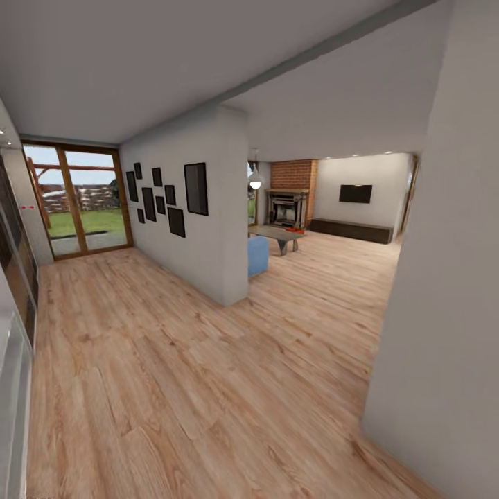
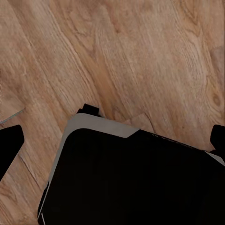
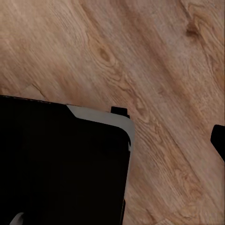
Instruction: Move the two storage containers from the living room to the garage. In the garage, place one container on the floor and stack the other container on top of it (either order is fine).
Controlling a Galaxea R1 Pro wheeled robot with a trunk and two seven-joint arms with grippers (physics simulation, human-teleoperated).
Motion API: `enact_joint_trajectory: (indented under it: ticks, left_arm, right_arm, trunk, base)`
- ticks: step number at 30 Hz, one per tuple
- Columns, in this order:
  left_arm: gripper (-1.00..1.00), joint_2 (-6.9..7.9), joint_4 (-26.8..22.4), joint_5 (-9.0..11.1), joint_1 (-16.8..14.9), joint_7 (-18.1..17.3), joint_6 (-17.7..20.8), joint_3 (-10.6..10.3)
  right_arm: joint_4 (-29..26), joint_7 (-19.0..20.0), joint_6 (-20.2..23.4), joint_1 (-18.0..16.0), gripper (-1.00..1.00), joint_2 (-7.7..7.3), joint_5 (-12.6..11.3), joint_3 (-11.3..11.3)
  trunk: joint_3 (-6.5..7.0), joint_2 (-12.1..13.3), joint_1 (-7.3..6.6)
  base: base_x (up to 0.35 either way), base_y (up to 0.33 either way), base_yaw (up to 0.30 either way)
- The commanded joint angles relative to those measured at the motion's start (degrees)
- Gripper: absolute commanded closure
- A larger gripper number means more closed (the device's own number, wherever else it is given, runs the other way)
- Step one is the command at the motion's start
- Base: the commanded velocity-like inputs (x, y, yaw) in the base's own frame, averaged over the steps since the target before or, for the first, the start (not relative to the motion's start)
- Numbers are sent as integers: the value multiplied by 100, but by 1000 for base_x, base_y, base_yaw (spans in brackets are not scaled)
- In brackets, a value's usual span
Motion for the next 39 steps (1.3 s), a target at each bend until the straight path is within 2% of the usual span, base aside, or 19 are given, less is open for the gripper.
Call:
enact_joint_trajectory:
  ticks: [1,21,39]
  left_arm:
    - [-100,0,0,44,-2,16,-4,-49]
    - [-100,-4,0,44,-5,16,4,-49]
    - [-100,-5,0,44,-3,16,5,-49]
  right_arm:
    - [11,3,-25,-3,-100,-2,43,15]
    - [11,2,-31,-3,-100,-2,41,1]
    - [11,-3,-14,-3,-100,-2,29,-2]
  trunk:
    - [-2,-3,5]
    - [-2,-3,5]
    - [-2,-3,5]
  base:
    - [322,0,279]
    - [323,0,273]
    - [323,0,14]
